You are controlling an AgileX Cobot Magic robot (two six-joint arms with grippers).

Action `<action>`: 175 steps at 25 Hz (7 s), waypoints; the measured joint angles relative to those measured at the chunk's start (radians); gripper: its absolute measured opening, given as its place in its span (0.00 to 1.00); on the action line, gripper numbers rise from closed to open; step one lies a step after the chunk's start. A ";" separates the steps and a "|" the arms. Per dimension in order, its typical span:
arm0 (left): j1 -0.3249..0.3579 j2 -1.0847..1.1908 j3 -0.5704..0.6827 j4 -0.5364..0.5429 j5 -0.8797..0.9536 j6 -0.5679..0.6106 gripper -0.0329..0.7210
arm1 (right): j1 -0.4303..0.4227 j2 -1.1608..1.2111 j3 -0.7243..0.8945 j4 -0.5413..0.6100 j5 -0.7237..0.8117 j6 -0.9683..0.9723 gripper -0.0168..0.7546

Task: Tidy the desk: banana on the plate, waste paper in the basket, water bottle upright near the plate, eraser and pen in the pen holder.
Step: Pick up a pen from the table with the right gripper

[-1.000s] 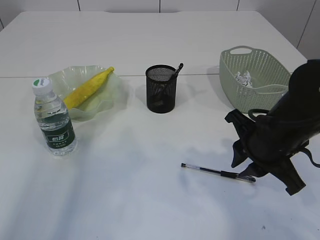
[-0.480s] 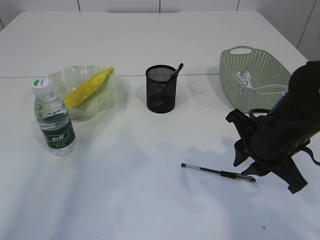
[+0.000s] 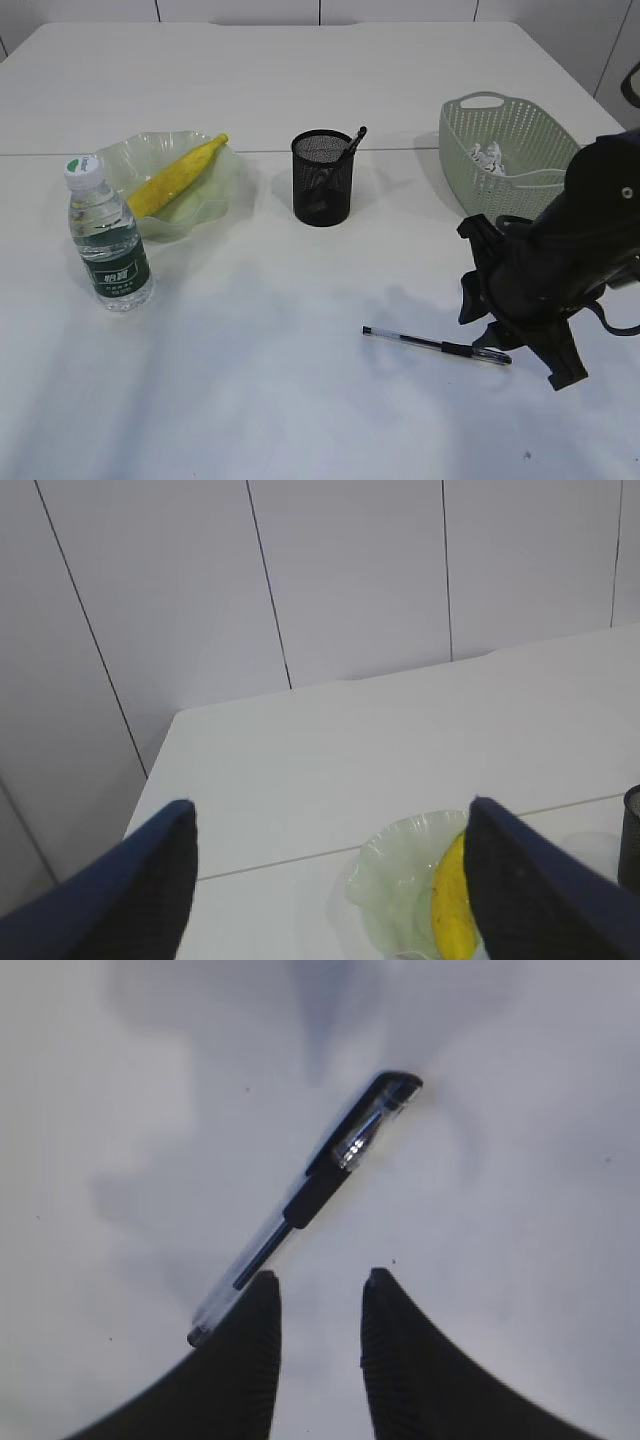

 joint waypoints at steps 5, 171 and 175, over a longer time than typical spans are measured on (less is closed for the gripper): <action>0.000 0.000 0.000 0.000 0.000 0.000 0.83 | 0.000 0.032 0.000 -0.010 -0.036 0.037 0.36; 0.000 0.000 -0.056 0.003 0.136 0.000 0.83 | 0.000 0.275 -0.161 -0.248 0.062 0.527 0.39; 0.000 0.000 -0.056 0.003 0.172 0.000 0.83 | 0.000 0.275 -0.161 -0.272 0.060 0.527 0.39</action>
